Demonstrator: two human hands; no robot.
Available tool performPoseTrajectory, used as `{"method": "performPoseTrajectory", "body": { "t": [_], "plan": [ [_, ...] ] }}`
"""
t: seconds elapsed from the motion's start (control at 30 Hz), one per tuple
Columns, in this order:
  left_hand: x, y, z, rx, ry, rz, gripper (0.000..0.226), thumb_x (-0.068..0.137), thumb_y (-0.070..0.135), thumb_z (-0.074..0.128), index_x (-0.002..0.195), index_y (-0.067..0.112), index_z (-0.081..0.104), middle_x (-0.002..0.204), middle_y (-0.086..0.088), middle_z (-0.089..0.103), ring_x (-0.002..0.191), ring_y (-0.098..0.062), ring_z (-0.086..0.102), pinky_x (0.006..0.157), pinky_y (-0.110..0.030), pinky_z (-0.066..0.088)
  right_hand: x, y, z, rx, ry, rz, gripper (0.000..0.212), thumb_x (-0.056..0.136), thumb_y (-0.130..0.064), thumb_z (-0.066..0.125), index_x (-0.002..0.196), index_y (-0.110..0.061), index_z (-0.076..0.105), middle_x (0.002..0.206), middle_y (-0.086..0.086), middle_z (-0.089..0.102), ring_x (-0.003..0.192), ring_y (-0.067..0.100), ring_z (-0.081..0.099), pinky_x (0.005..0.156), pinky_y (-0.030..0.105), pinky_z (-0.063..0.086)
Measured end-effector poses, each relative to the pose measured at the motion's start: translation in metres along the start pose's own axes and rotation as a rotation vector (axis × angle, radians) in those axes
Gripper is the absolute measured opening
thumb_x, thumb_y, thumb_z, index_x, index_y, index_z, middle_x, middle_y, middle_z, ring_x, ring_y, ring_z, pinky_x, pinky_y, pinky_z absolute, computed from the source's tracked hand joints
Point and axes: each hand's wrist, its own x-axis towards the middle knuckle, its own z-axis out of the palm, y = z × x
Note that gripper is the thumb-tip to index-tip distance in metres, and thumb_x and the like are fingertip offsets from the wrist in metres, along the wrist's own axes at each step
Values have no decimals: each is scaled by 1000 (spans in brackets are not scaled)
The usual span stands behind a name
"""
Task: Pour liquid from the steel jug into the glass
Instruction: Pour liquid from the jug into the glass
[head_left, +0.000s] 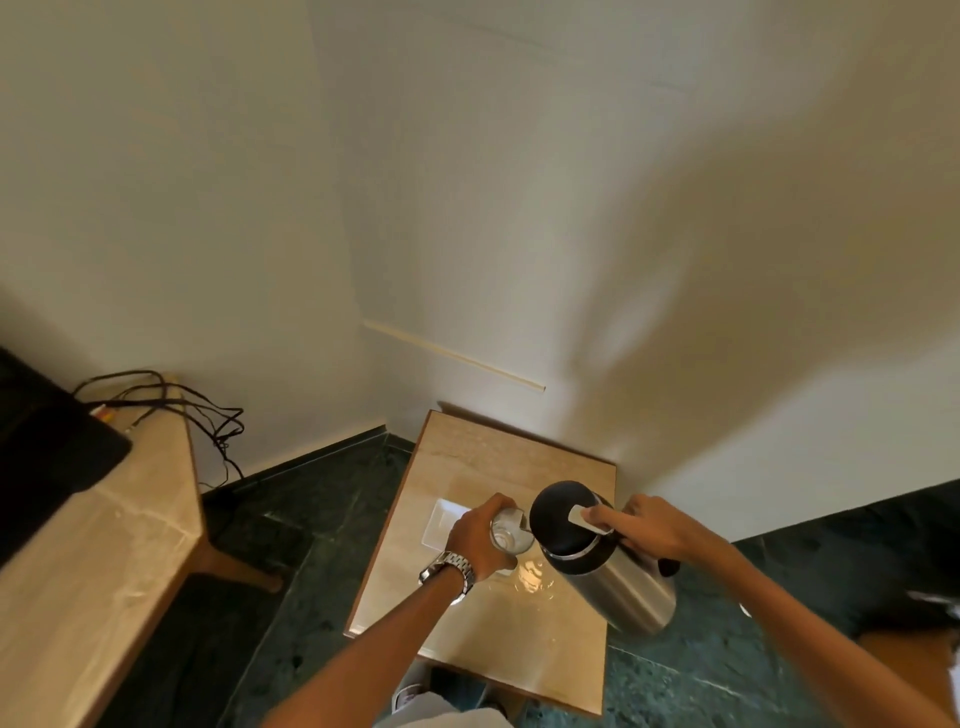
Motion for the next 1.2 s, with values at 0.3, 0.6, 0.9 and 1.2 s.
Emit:
{"method": "performPoseTrajectory", "body": {
  "t": [0.3, 0.6, 0.9, 1.2],
  "plan": [
    [0, 2, -7, -40, 33, -22, 74, 71, 20, 90, 134, 25, 51, 130, -3, 66, 118, -26, 66, 101, -44, 58, 13, -26, -15, -139, -67, -11, 59, 95, -67, 49, 62, -20, 62, 56, -7, 62, 56, 10, 58, 62, 22, 43],
    [3, 3, -5, -51, 37, -36, 73, 73, 21, 89, 135, 24, 51, 133, -2, 65, 122, -26, 64, 104, -43, 57, 21, -53, -31, -210, -124, -21, 52, 96, -67, 48, 70, -23, 58, 61, -6, 59, 53, 8, 52, 57, 20, 42],
    [13, 12, -14, -41, 78, 3, 71, 72, 20, 90, 133, 19, 53, 130, -4, 68, 120, -26, 66, 103, -41, 58, 33, -70, -37, -258, -193, 25, 71, 78, -86, 45, 70, -17, 63, 54, -5, 55, 38, 6, 42, 46, 16, 40],
    [17, 17, -18, -18, 80, 19, 73, 69, 18, 91, 133, 19, 54, 128, -4, 69, 120, -26, 65, 102, -40, 58, 38, -92, -54, -220, -268, 123, 70, 64, -88, 49, 65, -19, 61, 40, -13, 49, 32, 5, 36, 37, 14, 36]
  ]
}}
